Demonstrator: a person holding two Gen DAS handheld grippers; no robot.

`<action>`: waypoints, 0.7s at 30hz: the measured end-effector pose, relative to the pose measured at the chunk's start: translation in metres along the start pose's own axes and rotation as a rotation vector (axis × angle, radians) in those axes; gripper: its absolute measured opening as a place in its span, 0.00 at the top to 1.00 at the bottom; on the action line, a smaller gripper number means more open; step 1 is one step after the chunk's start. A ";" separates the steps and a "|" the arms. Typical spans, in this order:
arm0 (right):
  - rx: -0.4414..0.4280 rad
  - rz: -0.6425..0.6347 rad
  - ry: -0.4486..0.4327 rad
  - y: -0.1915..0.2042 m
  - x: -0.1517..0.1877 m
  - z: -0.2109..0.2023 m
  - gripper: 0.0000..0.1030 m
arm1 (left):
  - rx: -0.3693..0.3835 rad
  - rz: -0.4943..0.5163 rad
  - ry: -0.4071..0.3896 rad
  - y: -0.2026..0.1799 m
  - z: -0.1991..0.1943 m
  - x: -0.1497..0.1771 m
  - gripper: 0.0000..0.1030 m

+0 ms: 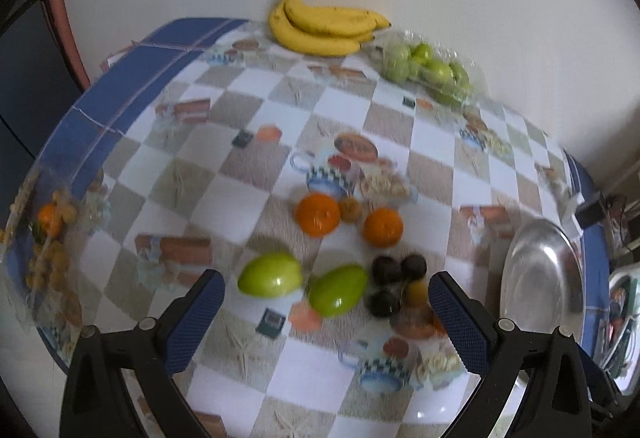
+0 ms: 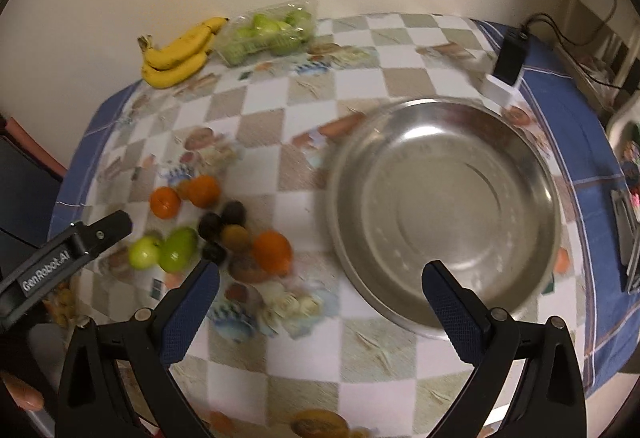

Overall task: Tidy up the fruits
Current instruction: 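Grasp a green mango with the left gripper while the right gripper grasps an orange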

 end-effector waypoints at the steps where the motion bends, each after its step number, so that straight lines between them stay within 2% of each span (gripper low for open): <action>1: -0.004 -0.001 0.001 0.002 -0.003 0.001 0.02 | 0.003 -0.003 -0.001 0.001 0.001 -0.001 0.00; 4: -0.011 -0.001 0.011 0.008 -0.011 0.009 0.02 | 0.019 -0.013 0.013 0.007 0.007 -0.006 0.00; 8: -0.015 -0.005 0.037 0.013 -0.016 0.022 0.03 | -0.005 -0.045 0.033 0.016 0.017 -0.012 0.00; 11: -0.020 -0.011 0.045 0.016 -0.020 0.029 0.09 | 0.001 -0.067 0.054 0.019 0.024 -0.017 0.02; 12: -0.022 -0.017 0.047 0.019 -0.022 0.032 0.12 | -0.005 -0.069 0.057 0.019 0.027 -0.019 0.05; 16: -0.021 -0.034 0.060 0.026 -0.025 0.042 0.15 | 0.006 -0.071 0.083 0.021 0.039 -0.019 0.16; 18: -0.015 -0.049 0.074 0.029 -0.024 0.049 0.22 | 0.018 -0.087 0.112 0.026 0.046 -0.018 0.21; 21: -0.012 -0.063 0.099 0.032 -0.020 0.058 0.24 | 0.009 -0.104 0.129 0.031 0.051 -0.016 0.28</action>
Point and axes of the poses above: each gripper's, at about its wrist camera, not at the fingertips, and z roughly the way its jaws point, y to its left, x to its underside, the point moved 5 cm from there along z, roughly the way its jaws point, and after that the axes turned 9 degrees about y, right-handed, at the moved point
